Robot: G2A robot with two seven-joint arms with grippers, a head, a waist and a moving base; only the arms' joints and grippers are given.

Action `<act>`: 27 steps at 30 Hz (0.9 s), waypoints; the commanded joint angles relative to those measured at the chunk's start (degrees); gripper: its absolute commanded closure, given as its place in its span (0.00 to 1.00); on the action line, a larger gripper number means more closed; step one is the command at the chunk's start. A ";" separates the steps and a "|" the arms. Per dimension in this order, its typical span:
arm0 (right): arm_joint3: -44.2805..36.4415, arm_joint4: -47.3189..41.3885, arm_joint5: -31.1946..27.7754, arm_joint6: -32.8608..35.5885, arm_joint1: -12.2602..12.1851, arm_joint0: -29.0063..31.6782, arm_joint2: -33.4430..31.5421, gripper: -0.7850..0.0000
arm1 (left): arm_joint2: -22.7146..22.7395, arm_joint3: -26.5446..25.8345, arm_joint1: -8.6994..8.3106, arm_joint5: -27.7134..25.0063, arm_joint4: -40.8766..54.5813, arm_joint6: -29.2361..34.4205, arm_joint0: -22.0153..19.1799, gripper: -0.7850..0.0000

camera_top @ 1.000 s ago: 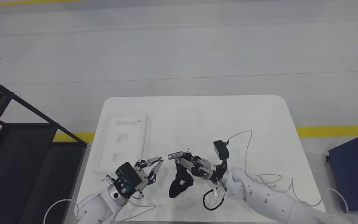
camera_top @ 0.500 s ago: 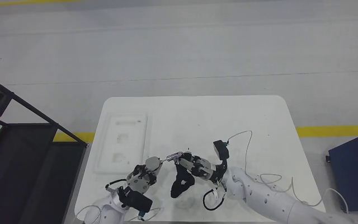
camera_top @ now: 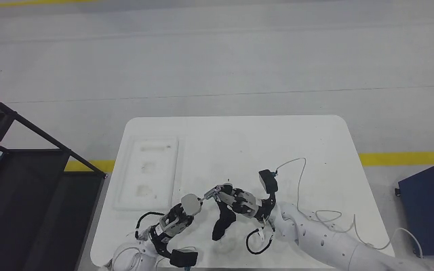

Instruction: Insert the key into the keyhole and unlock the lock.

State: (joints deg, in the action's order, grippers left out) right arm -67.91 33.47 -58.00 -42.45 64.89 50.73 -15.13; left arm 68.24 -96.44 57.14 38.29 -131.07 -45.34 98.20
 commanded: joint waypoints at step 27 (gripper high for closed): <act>-1.88 -1.02 1.26 3.08 -0.05 1.52 -2.14 1.00 | -0.37 2.38 1.37 -1.07 6.98 -3.04 -1.92 0.00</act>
State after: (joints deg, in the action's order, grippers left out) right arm -69.51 32.56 -56.70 -40.15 64.89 51.95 -16.63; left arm 67.67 -93.98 58.49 37.55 -124.32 -48.46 96.19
